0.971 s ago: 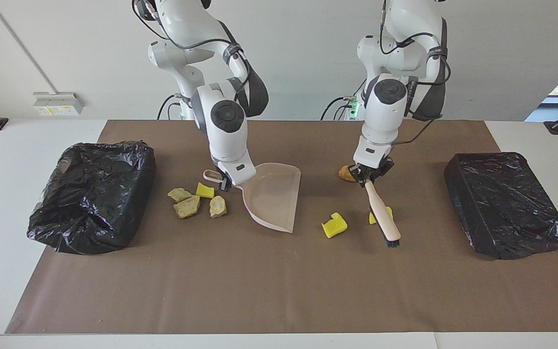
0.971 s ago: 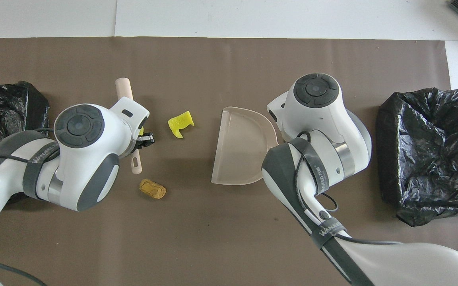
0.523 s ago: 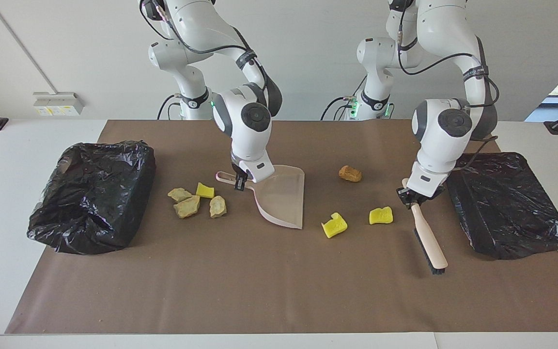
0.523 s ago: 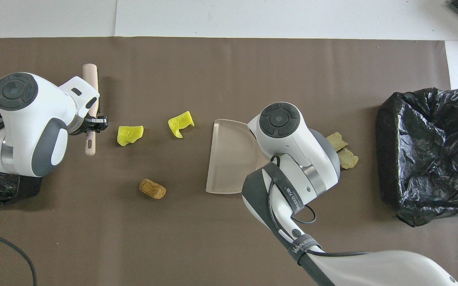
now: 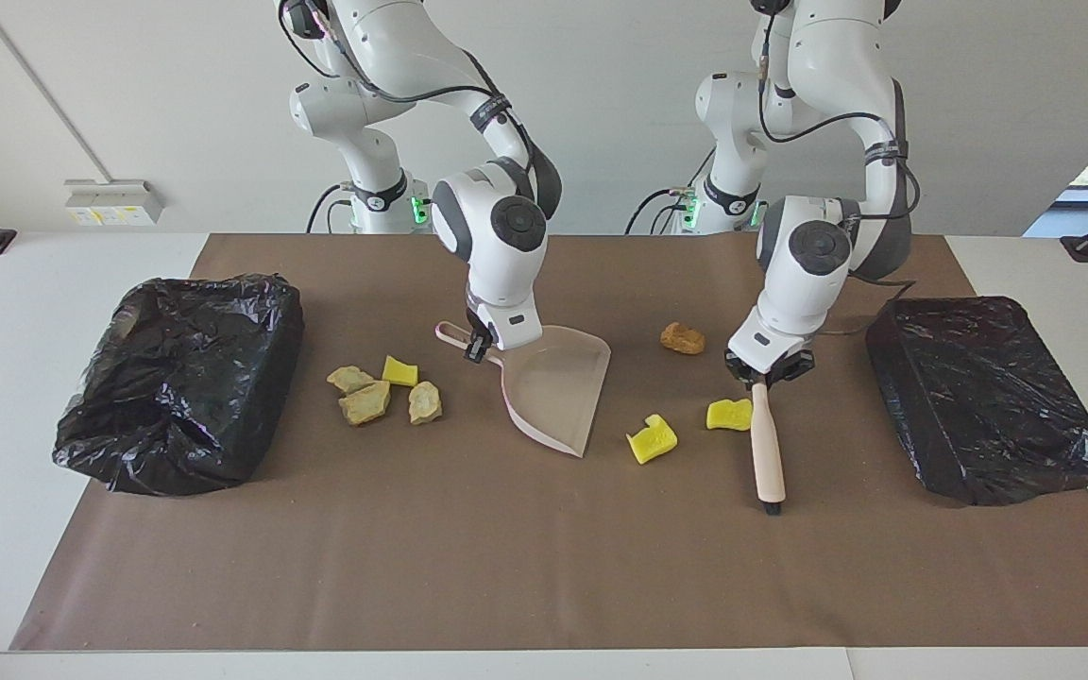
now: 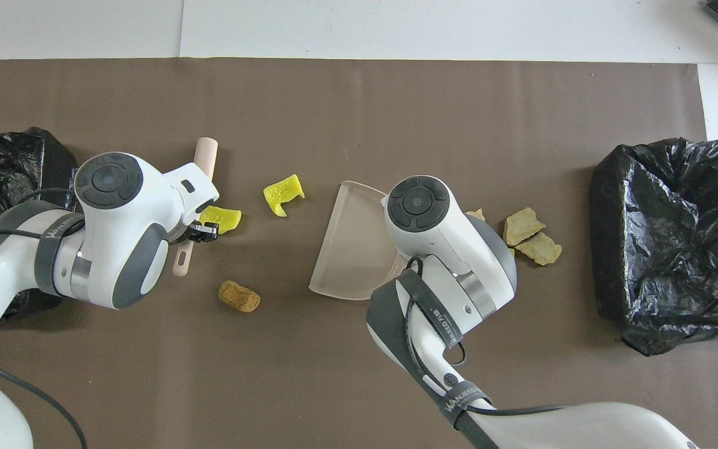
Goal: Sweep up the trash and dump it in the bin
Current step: 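Sweep the yellow pieces toward the dustpan with the left gripper's brush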
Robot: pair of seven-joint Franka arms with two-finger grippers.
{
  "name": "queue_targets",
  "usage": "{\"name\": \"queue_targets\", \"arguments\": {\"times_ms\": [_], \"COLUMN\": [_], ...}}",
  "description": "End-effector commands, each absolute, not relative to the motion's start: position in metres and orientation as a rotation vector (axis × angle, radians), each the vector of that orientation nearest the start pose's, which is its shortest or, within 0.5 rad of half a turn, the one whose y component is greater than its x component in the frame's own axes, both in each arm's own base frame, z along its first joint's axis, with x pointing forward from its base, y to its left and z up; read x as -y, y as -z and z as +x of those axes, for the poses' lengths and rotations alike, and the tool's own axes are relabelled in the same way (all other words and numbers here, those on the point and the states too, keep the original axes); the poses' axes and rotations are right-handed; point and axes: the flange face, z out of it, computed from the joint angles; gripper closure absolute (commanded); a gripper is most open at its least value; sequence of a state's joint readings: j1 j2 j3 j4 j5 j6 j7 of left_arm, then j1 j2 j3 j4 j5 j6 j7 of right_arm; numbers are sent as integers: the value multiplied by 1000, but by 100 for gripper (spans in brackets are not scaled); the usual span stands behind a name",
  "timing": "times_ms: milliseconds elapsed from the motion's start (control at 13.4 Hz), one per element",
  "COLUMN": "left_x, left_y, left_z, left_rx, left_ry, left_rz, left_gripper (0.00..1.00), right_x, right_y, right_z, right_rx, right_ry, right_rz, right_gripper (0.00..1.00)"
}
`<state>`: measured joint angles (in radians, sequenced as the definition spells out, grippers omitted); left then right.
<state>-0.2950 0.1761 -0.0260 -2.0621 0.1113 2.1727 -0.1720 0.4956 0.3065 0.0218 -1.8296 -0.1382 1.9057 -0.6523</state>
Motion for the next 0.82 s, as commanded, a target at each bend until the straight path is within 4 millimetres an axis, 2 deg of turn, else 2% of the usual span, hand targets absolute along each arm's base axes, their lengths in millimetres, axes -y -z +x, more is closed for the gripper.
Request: {"name": "queue_targets", "arguments": {"times_ms": [0, 448, 597, 747], "left_x": [222, 328, 348, 356], "left_y": [-349, -359, -365, -386], "left_z": [494, 421, 406, 406], "left_rx": [-467, -573, -616, -600], "left_ry": [-75, -165, -194, -242], "left_rz": [-3034, -3162, -3169, -3161], "left_gripper": [100, 100, 100, 100], "right_x": [-288, -286, -286, -286], "right_y": [-352, -352, -352, -352], "right_z": [524, 524, 523, 523], "right_rx": [1836, 1830, 1796, 1792], "right_ry": [-370, -384, -388, -387], "right_rz": [-2656, -2658, -2684, -2687], "right_gripper": [100, 100, 100, 100]}}
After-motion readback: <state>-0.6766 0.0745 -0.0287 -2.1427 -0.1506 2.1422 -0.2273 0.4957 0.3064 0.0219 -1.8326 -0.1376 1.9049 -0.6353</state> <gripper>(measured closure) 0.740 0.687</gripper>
